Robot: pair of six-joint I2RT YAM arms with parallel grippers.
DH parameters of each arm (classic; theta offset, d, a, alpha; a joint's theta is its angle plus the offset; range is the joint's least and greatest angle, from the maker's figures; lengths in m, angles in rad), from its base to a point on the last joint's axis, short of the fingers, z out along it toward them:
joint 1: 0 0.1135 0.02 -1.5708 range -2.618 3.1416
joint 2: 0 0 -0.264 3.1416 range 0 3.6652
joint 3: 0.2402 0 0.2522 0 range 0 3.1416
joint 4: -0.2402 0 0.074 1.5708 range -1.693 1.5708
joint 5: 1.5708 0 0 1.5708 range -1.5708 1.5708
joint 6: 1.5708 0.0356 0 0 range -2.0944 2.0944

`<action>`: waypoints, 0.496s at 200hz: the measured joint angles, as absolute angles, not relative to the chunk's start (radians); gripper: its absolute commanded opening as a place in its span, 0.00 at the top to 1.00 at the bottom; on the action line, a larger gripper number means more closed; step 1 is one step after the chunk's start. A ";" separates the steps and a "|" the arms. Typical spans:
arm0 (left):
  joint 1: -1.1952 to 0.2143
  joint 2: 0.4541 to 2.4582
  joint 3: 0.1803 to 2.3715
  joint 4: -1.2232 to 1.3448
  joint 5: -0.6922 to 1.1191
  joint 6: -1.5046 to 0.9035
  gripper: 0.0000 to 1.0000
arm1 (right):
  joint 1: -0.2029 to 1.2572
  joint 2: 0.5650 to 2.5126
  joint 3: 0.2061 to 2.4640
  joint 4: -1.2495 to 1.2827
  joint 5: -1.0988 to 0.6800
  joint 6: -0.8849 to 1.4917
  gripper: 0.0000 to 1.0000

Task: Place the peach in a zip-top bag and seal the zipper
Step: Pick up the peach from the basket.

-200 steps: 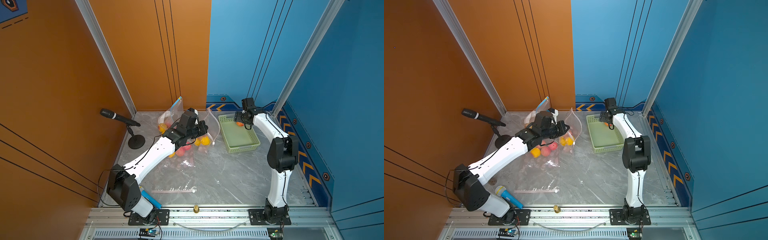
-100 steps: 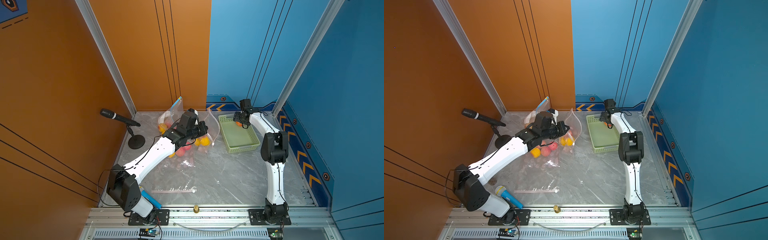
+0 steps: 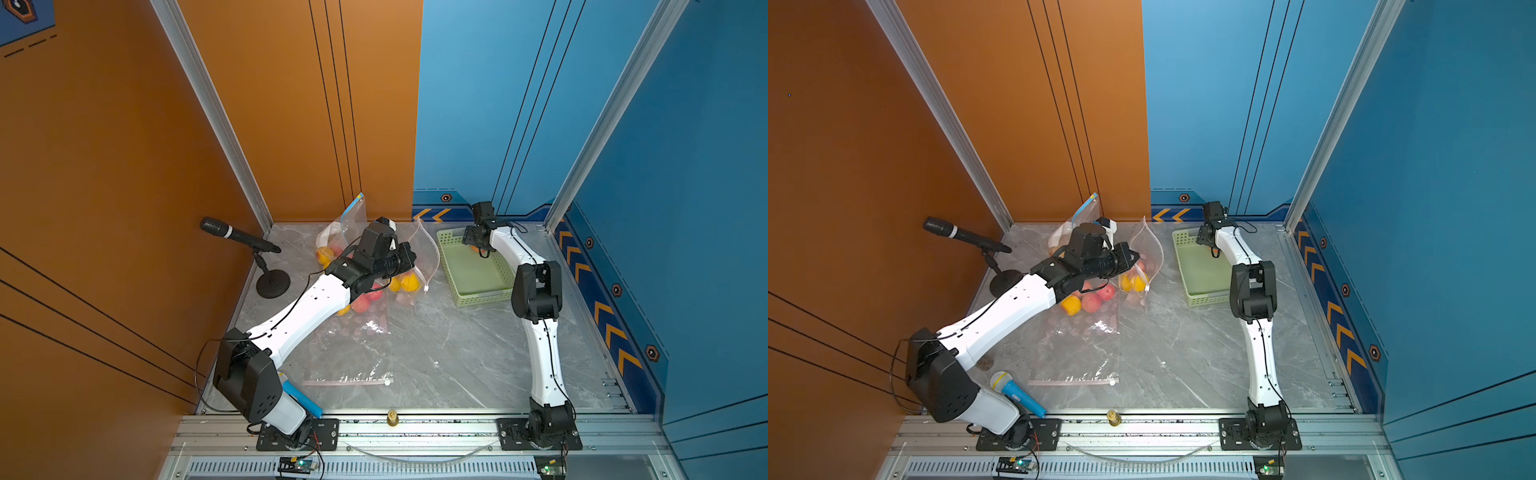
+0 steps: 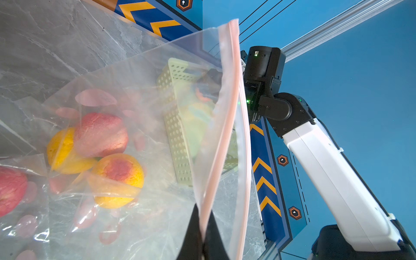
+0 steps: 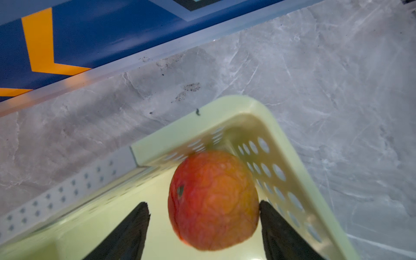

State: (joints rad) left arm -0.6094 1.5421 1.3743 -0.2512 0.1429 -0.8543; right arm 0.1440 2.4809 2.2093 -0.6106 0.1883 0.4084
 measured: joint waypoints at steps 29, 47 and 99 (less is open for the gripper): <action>-0.609 1.542 1.374 -0.251 0.143 -0.854 1.00 | 0.144 2.511 2.234 -0.613 0.180 0.398 0.22; -0.609 1.542 1.374 -0.251 0.143 -0.854 1.00 | 0.143 2.526 2.245 -0.614 0.162 0.390 0.23; -0.609 1.542 1.374 -0.251 0.143 -0.854 1.00 | 0.132 2.553 2.278 -0.621 0.119 0.377 0.36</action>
State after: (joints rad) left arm -0.6094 1.5421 1.3743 -0.2512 0.1429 -0.8543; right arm 0.1322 2.5530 2.2776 -0.6212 0.1192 0.3775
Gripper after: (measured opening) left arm 0.050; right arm 0.668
